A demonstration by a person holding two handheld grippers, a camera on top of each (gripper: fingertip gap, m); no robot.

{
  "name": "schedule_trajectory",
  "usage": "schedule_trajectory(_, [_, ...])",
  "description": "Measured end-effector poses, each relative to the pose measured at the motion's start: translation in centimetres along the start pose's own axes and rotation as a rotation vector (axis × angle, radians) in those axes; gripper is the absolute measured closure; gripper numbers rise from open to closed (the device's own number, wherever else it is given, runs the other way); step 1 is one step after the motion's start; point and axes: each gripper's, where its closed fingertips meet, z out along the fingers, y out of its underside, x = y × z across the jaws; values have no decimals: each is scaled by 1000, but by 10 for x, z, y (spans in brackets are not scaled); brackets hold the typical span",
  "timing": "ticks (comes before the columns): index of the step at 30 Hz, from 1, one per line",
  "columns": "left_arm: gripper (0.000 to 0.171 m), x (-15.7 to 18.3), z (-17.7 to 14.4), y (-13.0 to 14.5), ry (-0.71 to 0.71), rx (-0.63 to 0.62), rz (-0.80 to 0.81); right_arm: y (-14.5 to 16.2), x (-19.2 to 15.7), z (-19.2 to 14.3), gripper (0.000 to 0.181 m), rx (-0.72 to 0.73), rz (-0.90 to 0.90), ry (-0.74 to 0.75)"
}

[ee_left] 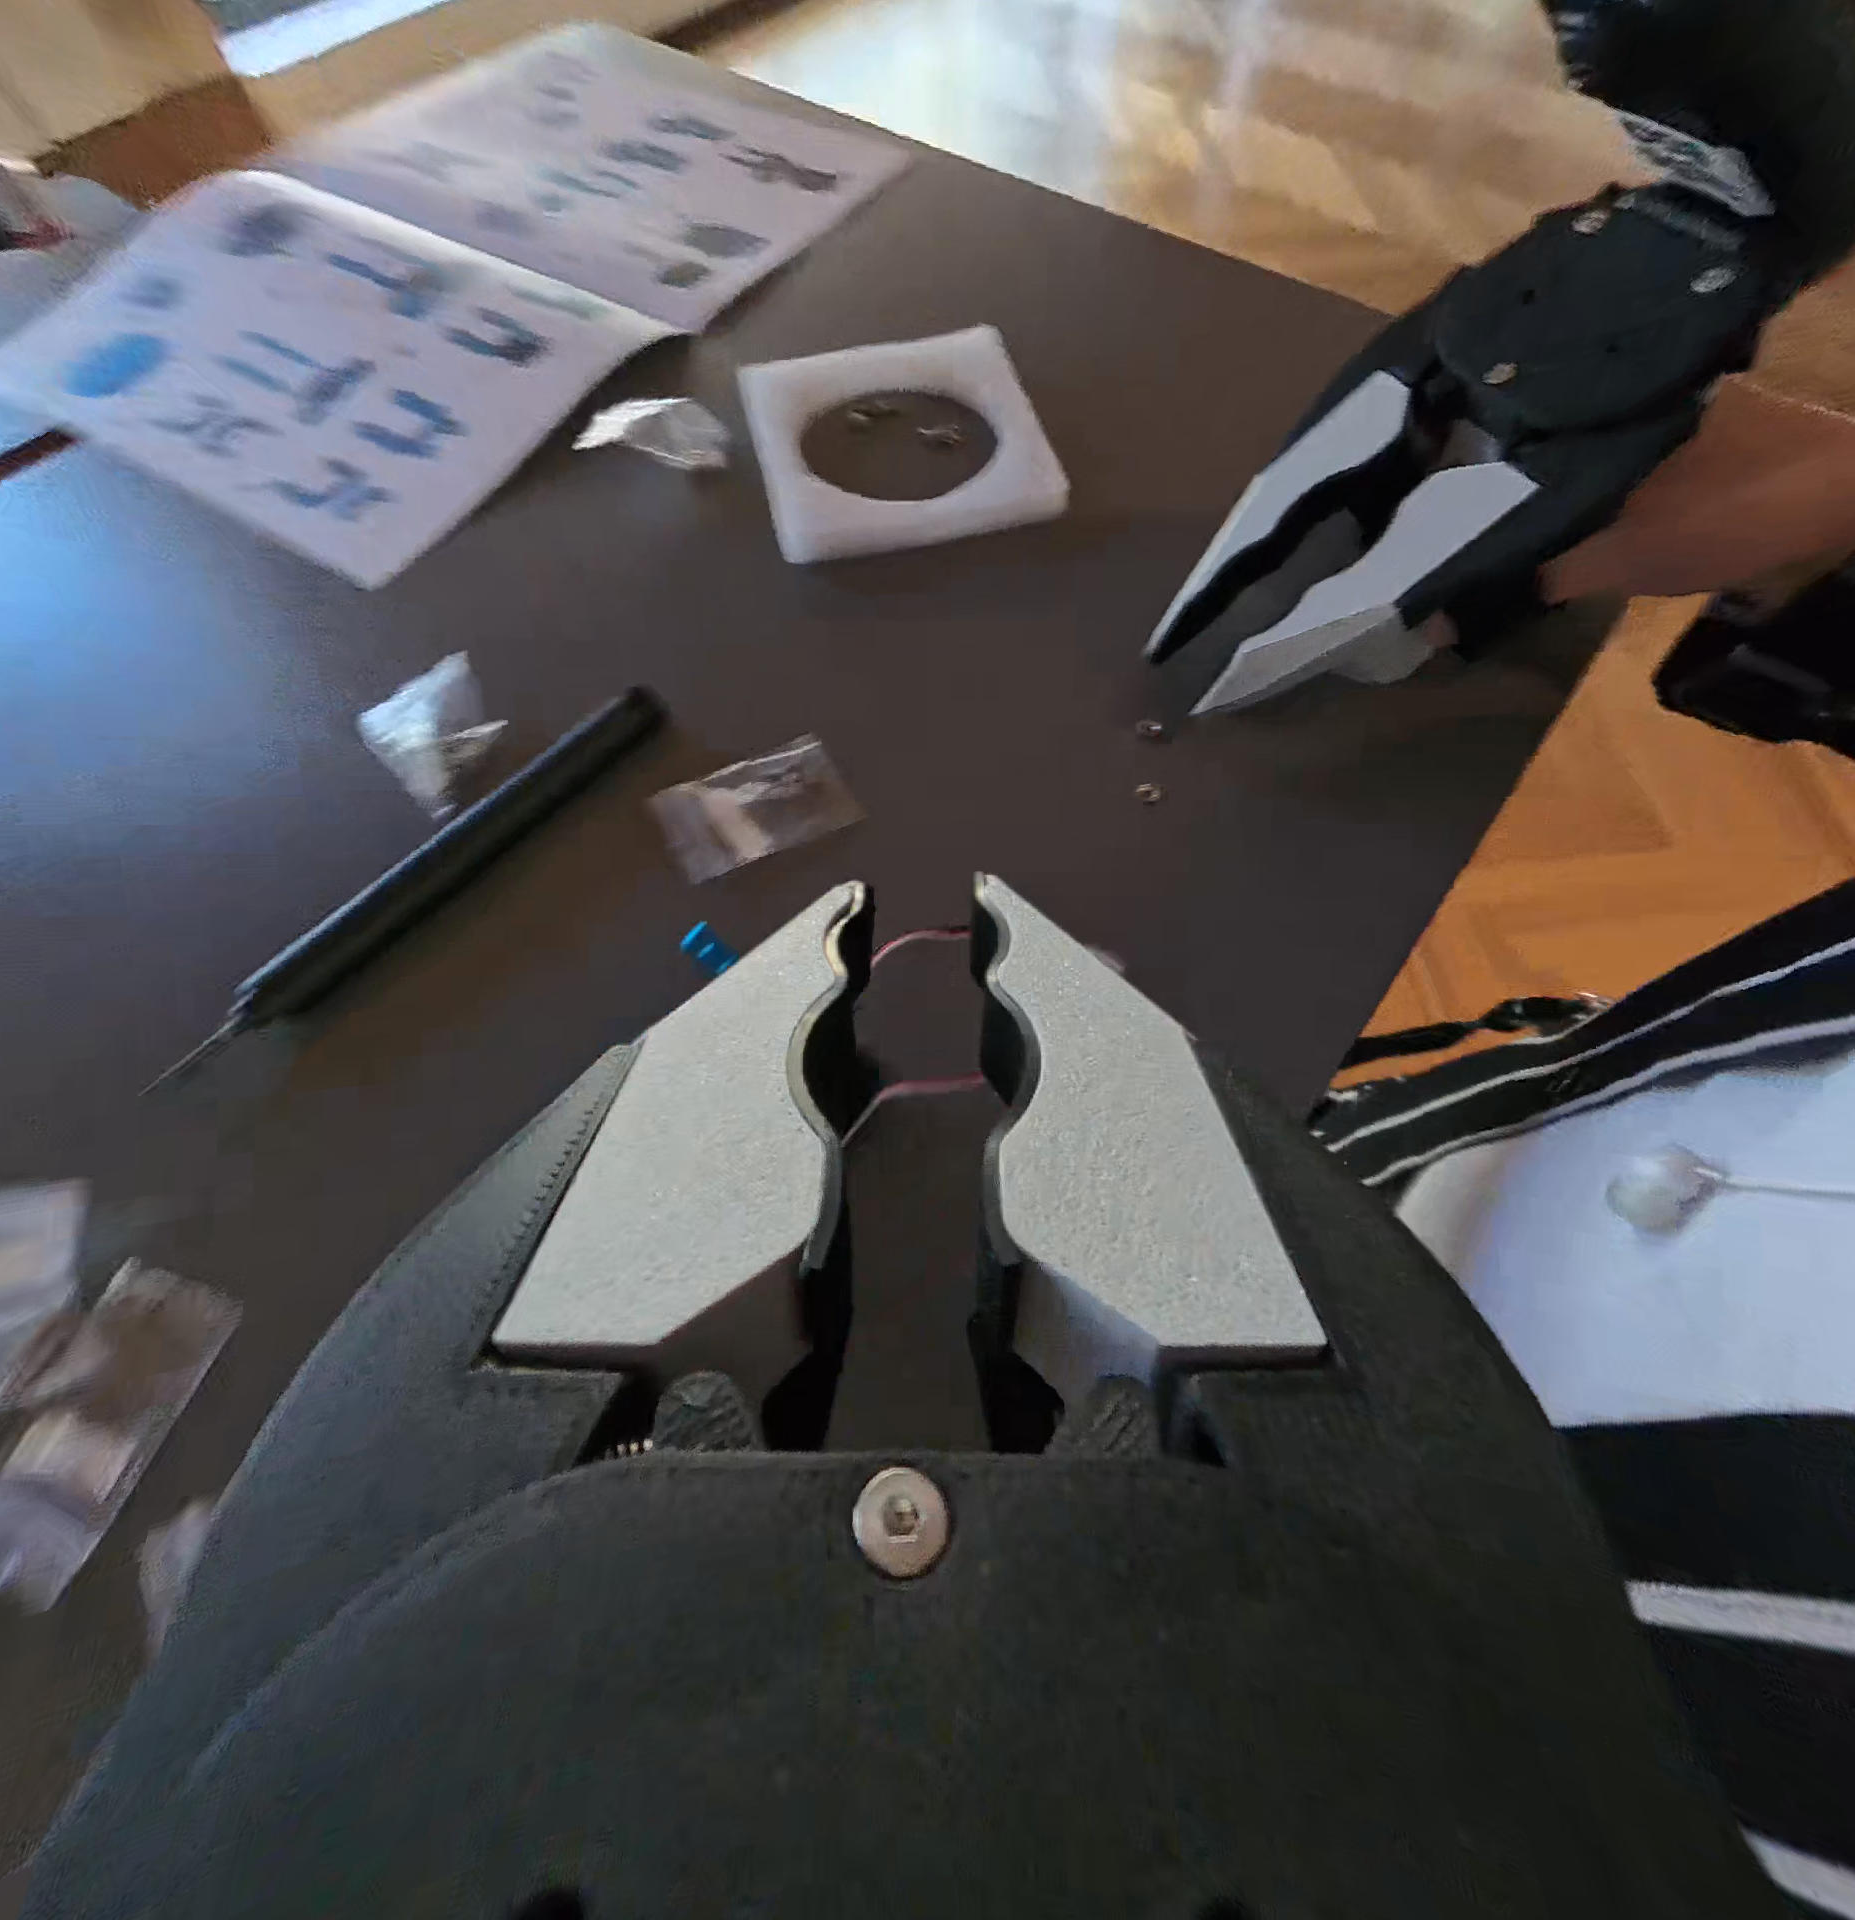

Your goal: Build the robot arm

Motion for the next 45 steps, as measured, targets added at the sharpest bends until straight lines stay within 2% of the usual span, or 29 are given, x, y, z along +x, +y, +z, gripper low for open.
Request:
schedule_trajectory(5, [154,-42,-46,19,-194,56,-114,-16,11,-5,157,30,-52,-41])
schedule_trajectory(7, [151,-54,-55,26,-255,70,-184,-22,22,-5,157,32,-91,-51])
schedule_trajectory(10, [150,-55,-59,33,-272,94,-272,-27,29,-9,157,4,-84,-116])
schedule_trajectory(16, [146,-46,-54,49,-242,89,-326,-29,27,-21,156,-23,-148,-218])
schedule_trajectory(19, [146,-42,-46,42,-210,104,-265,-29,26,-25,156,-62,-232,-247])
schedule_trajectory(23, [141,-40,-26,36,-110,26,-152,-33,32,-21,156,-73,-307,-276])
schedule_trajectory(28, [138,-46,-10,34,-6,-9,-144,-34,37,-14,156,-21,-266,-325])
schedule_trajectory(32, [130,-41,-3,31,104,30,-214,-38,44,-15,156,45,-257,-325])
schedule_trajectory(38, [124,-42,11,43,104,-67,-160,-45,47,-17,156,136,-185,-371])
schedule_trajectory(45, [125,-47,18,55,118,-178,-138,-34,42,-9,156,133,-175,-425])
